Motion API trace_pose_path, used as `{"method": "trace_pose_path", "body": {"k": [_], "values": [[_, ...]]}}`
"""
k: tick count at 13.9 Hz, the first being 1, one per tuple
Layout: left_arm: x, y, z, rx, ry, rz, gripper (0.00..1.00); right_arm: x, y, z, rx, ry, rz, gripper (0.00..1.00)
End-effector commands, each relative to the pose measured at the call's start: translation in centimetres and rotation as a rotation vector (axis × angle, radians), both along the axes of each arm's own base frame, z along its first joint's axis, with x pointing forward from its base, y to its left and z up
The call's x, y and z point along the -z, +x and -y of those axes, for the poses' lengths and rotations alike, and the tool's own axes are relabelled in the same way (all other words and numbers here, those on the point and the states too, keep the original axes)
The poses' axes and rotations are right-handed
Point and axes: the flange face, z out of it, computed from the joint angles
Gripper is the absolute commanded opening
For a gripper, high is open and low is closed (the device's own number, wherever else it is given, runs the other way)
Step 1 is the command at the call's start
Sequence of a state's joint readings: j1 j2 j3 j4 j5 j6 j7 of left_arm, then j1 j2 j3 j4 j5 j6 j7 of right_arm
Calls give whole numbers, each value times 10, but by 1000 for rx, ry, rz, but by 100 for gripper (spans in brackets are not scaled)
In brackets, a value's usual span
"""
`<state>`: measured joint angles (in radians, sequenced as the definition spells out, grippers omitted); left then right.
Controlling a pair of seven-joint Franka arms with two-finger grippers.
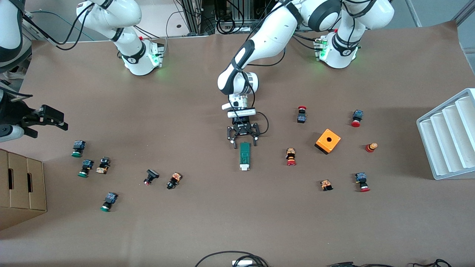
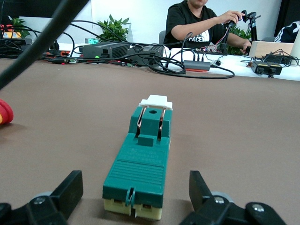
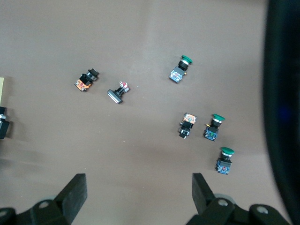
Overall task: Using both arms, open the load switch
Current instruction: 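Close the left gripper around the green switch base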
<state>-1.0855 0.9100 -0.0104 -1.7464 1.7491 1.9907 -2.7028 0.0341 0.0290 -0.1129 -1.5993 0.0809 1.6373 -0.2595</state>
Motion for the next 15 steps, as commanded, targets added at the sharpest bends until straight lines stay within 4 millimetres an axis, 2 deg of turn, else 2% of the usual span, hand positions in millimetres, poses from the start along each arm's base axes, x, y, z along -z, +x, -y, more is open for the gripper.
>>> {"method": "trace_pose_path", "body": {"k": [1,7,15], "values": [[-1,5,8,19,-31,5,99,0,0,0,0,-18,0,100],[2,4,10,22,-30,3,94,1,0,1,2,-18,-3,100],[4,4,7,20,-22,2,78,0,0,1,2,-18,0,100]]}}
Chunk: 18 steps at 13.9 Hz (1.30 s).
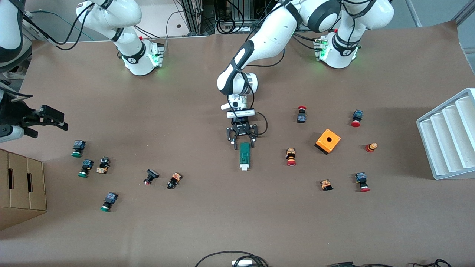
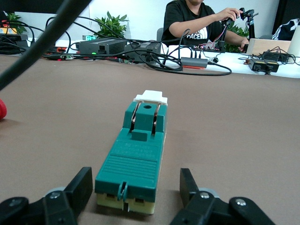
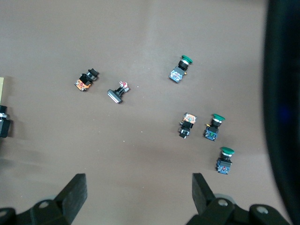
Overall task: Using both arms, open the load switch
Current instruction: 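Hold the switch with the left gripper while the right gripper reaches over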
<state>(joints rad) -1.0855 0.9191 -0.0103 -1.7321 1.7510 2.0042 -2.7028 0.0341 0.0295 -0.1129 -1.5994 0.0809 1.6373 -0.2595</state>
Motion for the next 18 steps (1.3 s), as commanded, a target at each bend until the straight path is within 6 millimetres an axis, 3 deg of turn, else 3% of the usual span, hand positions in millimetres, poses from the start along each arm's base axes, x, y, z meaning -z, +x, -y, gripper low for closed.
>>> {"method": "trace_pose_path", "body": {"k": [1,10,18], "values": [[3,4,3,12,-15,10,77,1,0,1,2,-18,-1,100],[3,4,2,9,-15,10,65,2,1,-3,11,-12,-9,100],[5,4,0,3,-10,13,61,0,2,-58,0,-2,-12,100]]}}
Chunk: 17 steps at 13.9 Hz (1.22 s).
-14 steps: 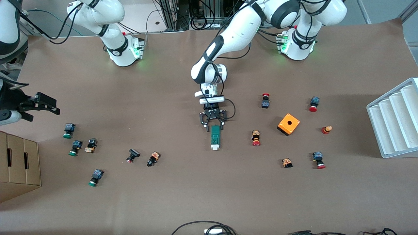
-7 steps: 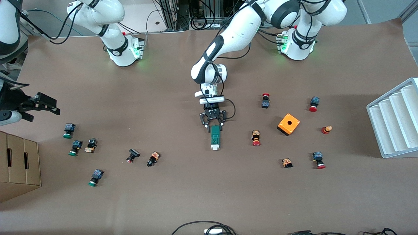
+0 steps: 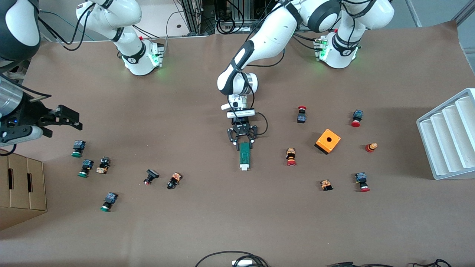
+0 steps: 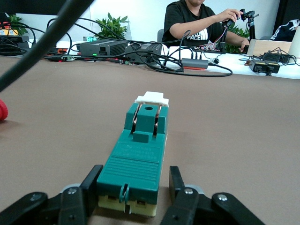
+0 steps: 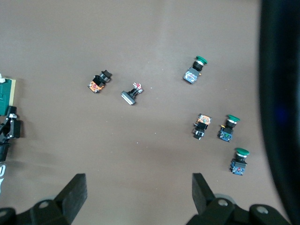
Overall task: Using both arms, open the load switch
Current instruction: 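Hold the switch with the left gripper while the right gripper reaches over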
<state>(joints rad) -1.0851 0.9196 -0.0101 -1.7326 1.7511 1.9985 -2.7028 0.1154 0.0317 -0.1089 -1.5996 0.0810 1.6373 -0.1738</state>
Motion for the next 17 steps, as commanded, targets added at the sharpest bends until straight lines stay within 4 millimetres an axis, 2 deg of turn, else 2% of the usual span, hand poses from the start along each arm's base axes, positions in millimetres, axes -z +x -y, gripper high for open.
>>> {"method": "trace_pose_path", "body": {"k": [1,3,6,9,15,17], "values": [[4,3,1,6,-12,9,61,1,2,-18,-12,-2,-4,100],[4,4,2,7,-12,9,59,11,7,-43,10,1,-17,100],[3,3,2,8,-8,9,57,36,19,-80,89,12,-67,100],[3,4,2,7,-8,10,55,54,27,-136,198,-11,-98,100],[3,3,3,8,-8,9,54,91,44,-235,380,-55,-123,100],[2,4,3,7,-8,10,54,112,50,-271,461,-77,-133,100]]}}
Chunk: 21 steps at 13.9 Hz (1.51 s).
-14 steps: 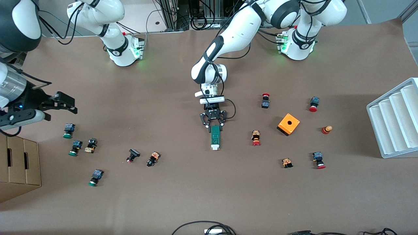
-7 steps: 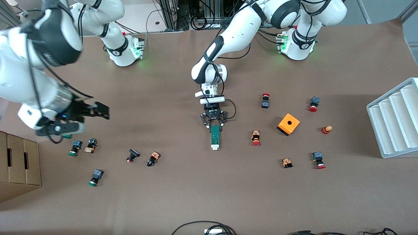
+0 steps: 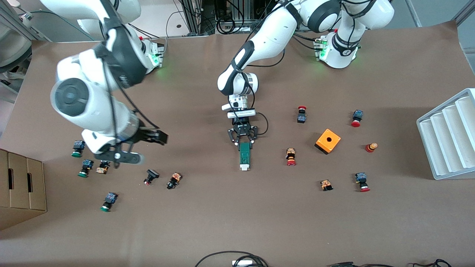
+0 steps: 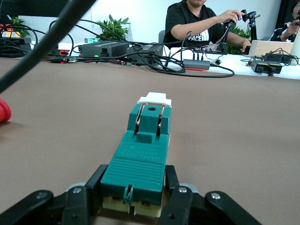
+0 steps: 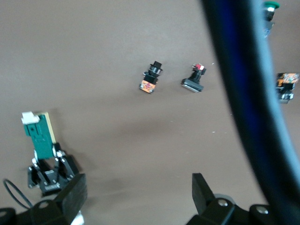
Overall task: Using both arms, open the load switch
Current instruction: 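Hold the switch with the left gripper while the right gripper reaches over, then lower the right gripper onto the white switch handle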
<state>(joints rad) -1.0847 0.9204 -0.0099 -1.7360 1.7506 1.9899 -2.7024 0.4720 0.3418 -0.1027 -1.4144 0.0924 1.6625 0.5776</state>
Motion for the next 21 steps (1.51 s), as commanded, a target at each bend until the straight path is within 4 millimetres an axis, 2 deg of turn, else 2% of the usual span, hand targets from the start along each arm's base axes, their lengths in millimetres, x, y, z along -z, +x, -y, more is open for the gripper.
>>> {"method": "trace_pose_path", "body": {"k": [1,7,13,17,20,21], "values": [[1,3,5,13,-14,4,54,24,18,-45,127,-20,-8,100],[1,4,5,13,-13,6,54,93,18,-133,513,-72,-14,100],[1,4,5,13,-13,6,54,141,11,-199,832,-27,26,100],[1,3,6,14,-14,5,54,174,16,-225,1020,59,73,100],[1,4,5,14,-13,6,54,198,10,-237,1075,63,51,99],[1,3,6,14,-14,5,55,200,5,-241,1074,49,46,99]]}}
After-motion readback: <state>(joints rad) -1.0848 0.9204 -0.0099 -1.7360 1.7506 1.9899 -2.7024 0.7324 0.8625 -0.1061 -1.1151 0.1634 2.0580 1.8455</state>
